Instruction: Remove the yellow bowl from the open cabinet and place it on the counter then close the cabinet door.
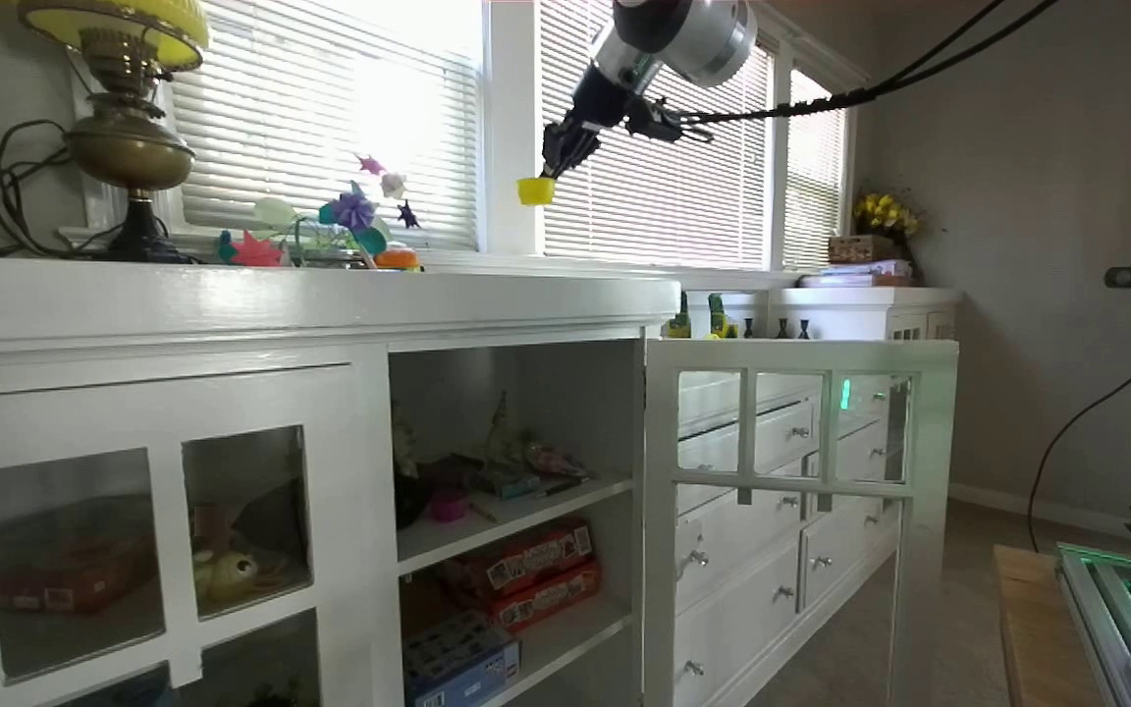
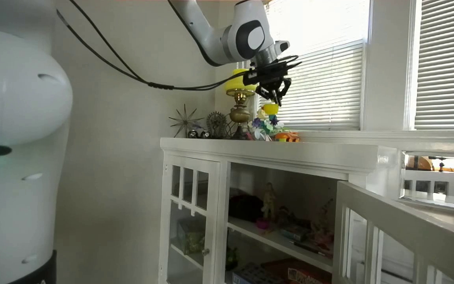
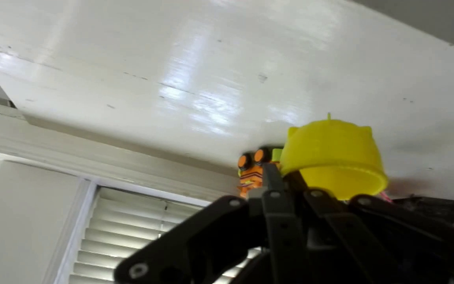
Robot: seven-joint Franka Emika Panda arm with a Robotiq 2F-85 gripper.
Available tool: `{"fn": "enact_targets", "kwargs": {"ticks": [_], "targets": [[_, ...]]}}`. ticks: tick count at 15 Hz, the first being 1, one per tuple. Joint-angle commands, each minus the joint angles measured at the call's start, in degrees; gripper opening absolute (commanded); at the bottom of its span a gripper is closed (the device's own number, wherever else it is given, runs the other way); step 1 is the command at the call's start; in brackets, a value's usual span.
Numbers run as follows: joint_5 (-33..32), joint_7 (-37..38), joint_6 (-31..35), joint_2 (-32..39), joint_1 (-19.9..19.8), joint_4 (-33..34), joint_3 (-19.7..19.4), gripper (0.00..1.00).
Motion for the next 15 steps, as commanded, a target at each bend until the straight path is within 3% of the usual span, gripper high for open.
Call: {"fn": "enact_targets", "kwargs": {"ticks": [1, 5, 10, 15], "targets": [[4.19, 0.33, -1.20, 3.75, -0.48, 3.25, -1.76, 0.01], [2.83, 2.78, 2.19, 9.80, -0.84, 3.70, -2.57, 0.01], [1.16, 6.90, 11.68, 16.64, 0.60, 3.93, -2.93, 0.01], [0.11, 8.31, 16.61, 19.06, 2.47, 4.91, -4.66, 0.01]]}}
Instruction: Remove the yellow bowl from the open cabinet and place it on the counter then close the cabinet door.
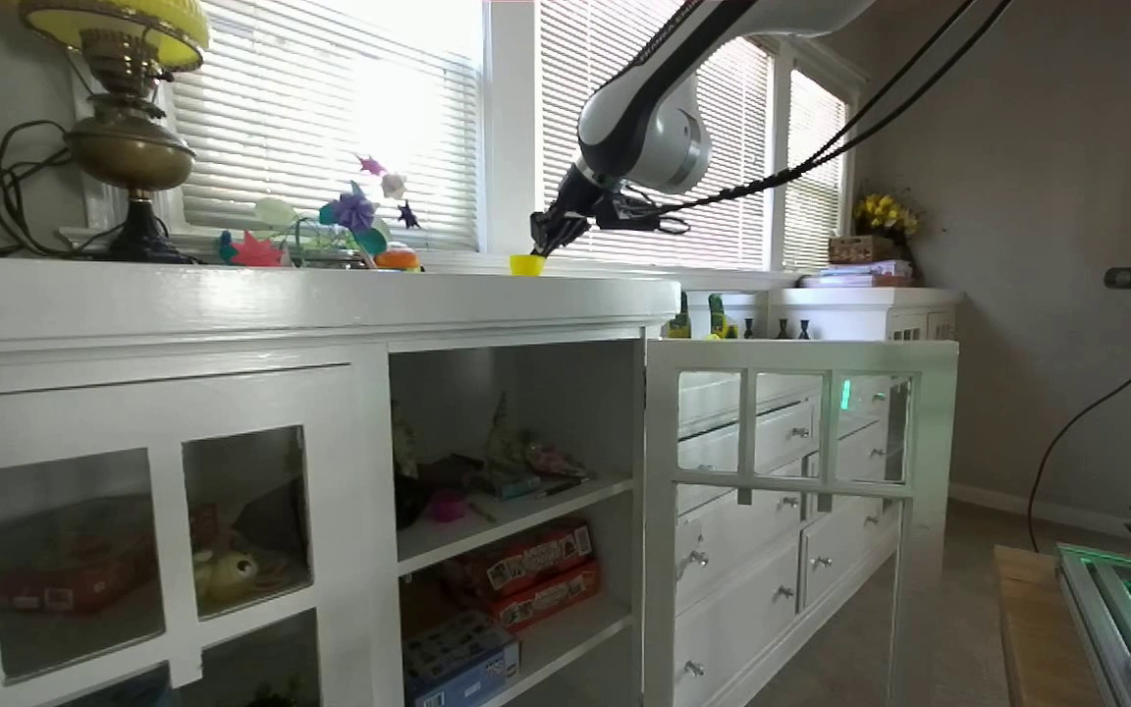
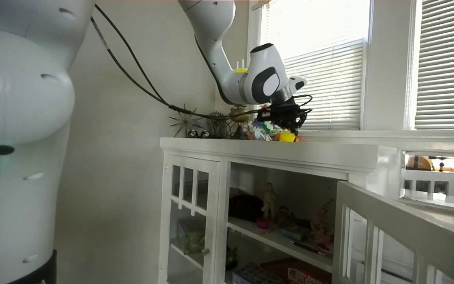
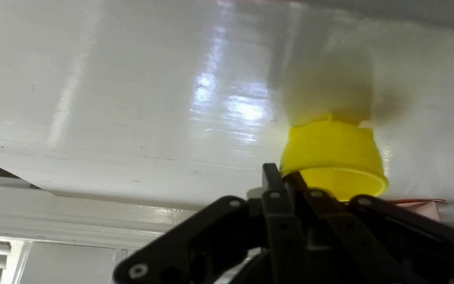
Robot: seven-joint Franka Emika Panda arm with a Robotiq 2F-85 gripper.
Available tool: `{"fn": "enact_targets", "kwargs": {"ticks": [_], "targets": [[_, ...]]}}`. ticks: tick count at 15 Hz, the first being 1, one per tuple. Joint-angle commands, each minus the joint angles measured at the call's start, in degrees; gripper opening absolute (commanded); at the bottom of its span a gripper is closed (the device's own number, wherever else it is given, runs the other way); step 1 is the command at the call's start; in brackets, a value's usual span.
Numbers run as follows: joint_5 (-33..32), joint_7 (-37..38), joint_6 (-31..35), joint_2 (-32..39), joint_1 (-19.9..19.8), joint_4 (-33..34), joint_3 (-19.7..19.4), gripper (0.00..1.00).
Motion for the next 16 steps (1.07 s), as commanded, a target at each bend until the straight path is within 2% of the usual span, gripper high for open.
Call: {"fn": "enact_targets", "kwargs": {"ticks": [1, 2, 5, 6, 12, 16], "targets": [[-2.29, 2.84, 1.62, 2.96, 2.06, 1.74, -2.27, 0.20], [-2.19, 2.85, 1.51, 3.12, 2.46, 1.90, -2.66, 0.33], [-5.60, 5.73, 1.40, 3.03, 2.27, 1.46, -3.08, 0.52], [-5.91, 6.04, 2.90, 2.70, 4.53, 0.98, -5.54, 0.58], [-7.41, 5.51, 10.15, -0.99, 11.05, -3.56, -10.17, 0.99], [-5.68, 4.26, 16.20, -1.39, 17.64, -4.99, -16.16, 1.00]]}}
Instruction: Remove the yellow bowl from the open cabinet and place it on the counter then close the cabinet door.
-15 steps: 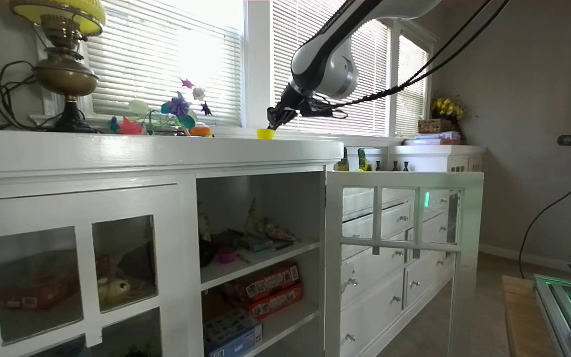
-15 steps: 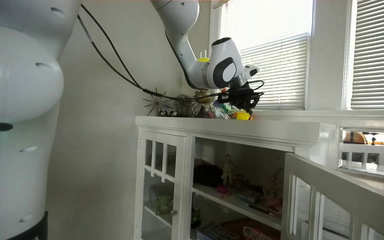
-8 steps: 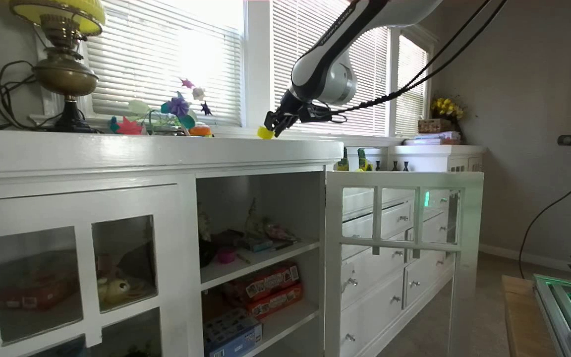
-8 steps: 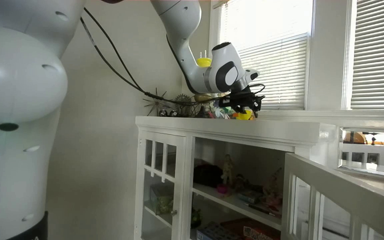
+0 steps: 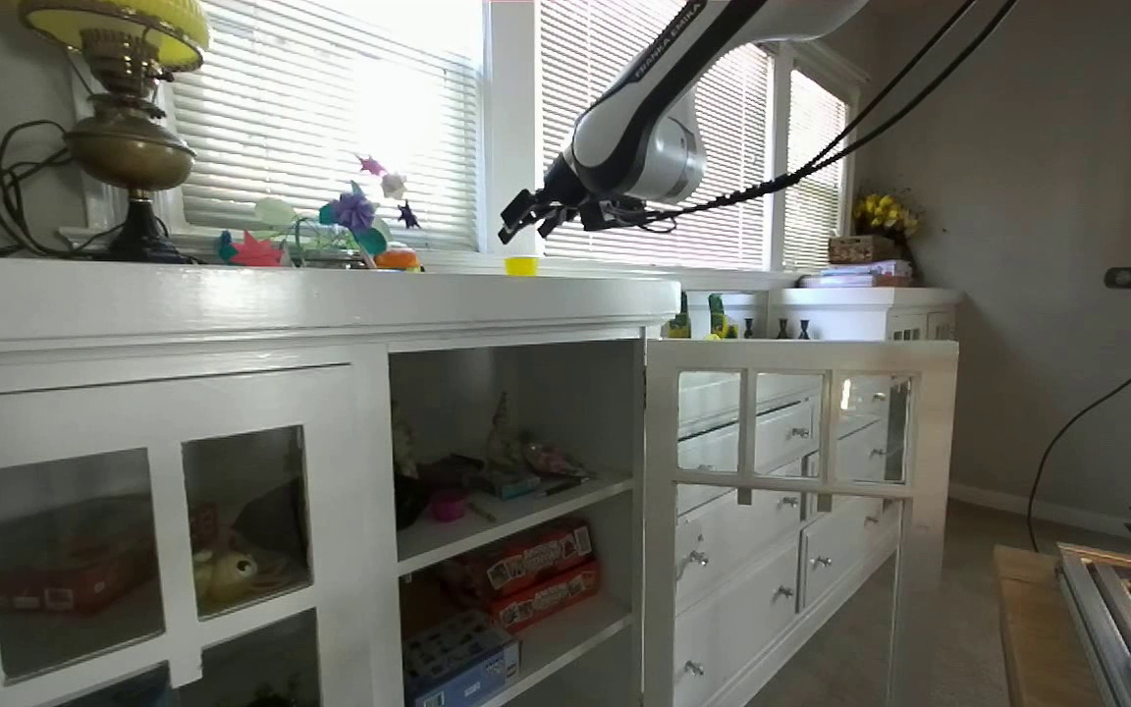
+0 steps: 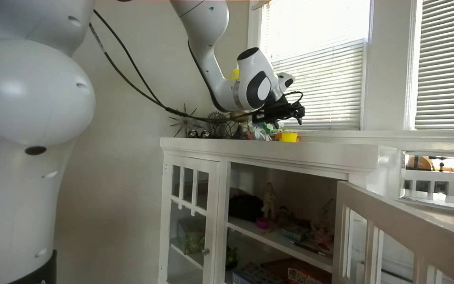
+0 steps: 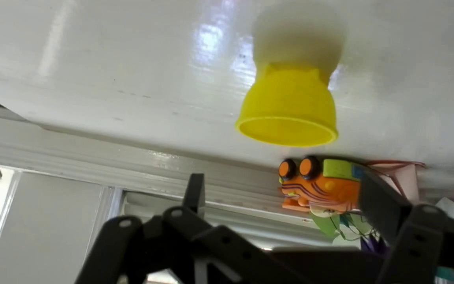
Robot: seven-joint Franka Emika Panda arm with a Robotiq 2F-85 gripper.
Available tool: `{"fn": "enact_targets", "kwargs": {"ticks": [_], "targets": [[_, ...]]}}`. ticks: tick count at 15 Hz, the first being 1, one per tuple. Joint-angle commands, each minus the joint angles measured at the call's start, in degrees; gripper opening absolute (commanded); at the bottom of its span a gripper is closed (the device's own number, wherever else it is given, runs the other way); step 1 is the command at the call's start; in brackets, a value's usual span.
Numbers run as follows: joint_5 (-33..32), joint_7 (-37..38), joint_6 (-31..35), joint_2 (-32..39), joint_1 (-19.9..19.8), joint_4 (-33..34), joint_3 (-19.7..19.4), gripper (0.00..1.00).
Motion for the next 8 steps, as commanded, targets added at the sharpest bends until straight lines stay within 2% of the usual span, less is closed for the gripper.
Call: {"fn": "enact_targets", "kwargs": {"ticks": [1, 3, 4, 5, 8], "targets": [[0.41, 0.06, 5.46, -2.25, 6.30, -3.57, -6.20, 1.00], [3.13, -1.36, 7.45, -3.18, 10.97, -5.86, -10.46, 1.00], [3.99, -1.63, 6.30, -4.78, 12.52, -7.66, -11.12, 1.00], [4.33, -1.20, 5.11, -6.19, 13.83, -9.23, -11.52, 1.00], [3.52, 0.60, -0.11, -12.05, 15.41, -14.00, -9.28, 1.00]]}}
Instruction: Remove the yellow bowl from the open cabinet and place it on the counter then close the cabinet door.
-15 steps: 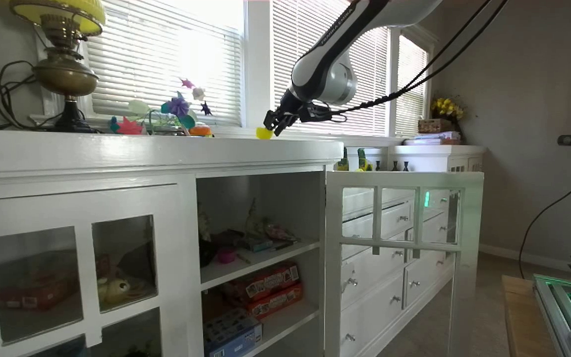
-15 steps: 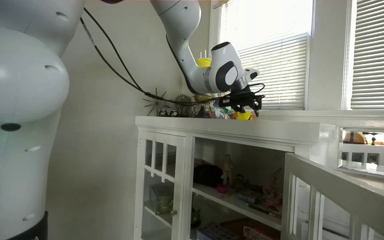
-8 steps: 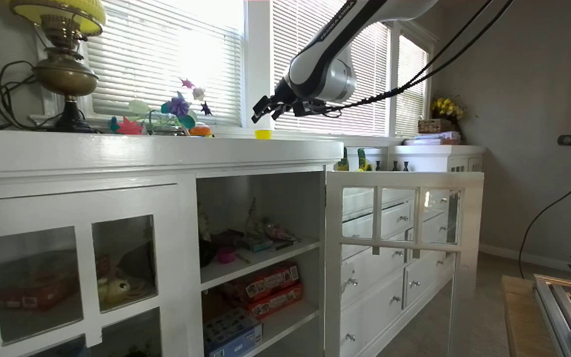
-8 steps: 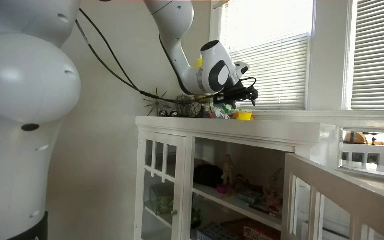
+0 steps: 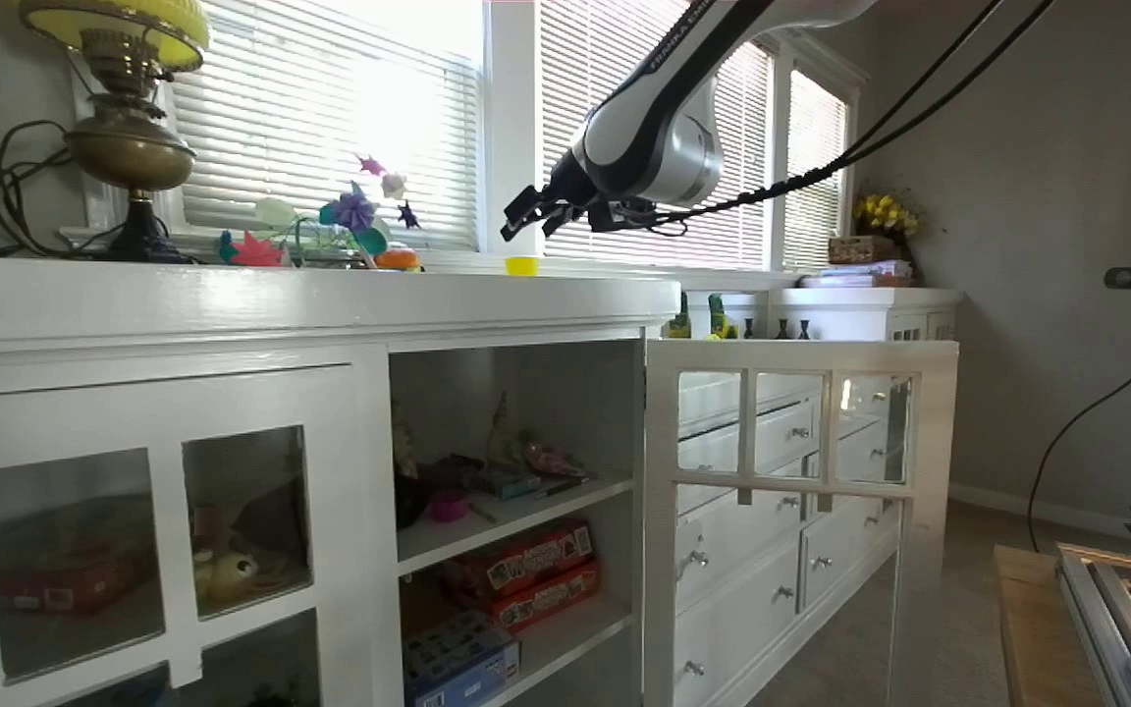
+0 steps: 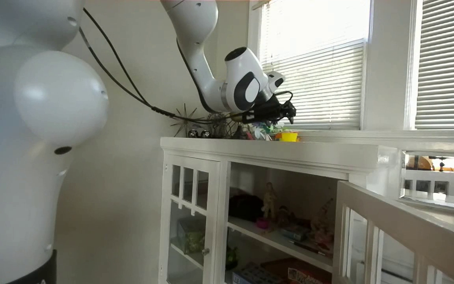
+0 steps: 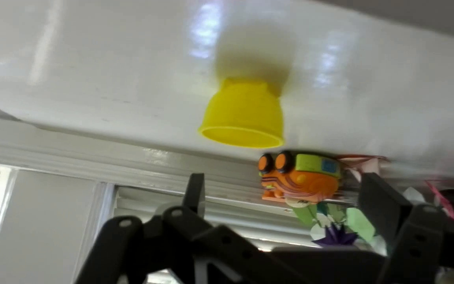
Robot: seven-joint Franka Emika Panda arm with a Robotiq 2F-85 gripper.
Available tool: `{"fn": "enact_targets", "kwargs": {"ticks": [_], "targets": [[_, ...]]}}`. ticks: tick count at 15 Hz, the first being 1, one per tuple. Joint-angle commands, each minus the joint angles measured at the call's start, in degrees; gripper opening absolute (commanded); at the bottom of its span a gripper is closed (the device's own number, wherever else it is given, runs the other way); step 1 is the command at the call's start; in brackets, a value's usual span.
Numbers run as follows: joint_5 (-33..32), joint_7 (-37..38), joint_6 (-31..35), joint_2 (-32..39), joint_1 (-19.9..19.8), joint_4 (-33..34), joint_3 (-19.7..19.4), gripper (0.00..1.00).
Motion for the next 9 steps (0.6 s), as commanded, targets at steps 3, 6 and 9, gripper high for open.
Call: {"fn": "enact_targets", "kwargs": {"ticks": [3, 6, 9], "targets": [[0.20, 0.81, -6.69, -11.01, 4.37, -8.82, 1.11, 1.00], [-2.34, 2.40, -15.38, -16.01, 1.21, -11.16, 6.16, 1.00], [-1.50, 3.44, -30.66, -21.02, 2.35, -11.37, 8.80, 1.00]]}}
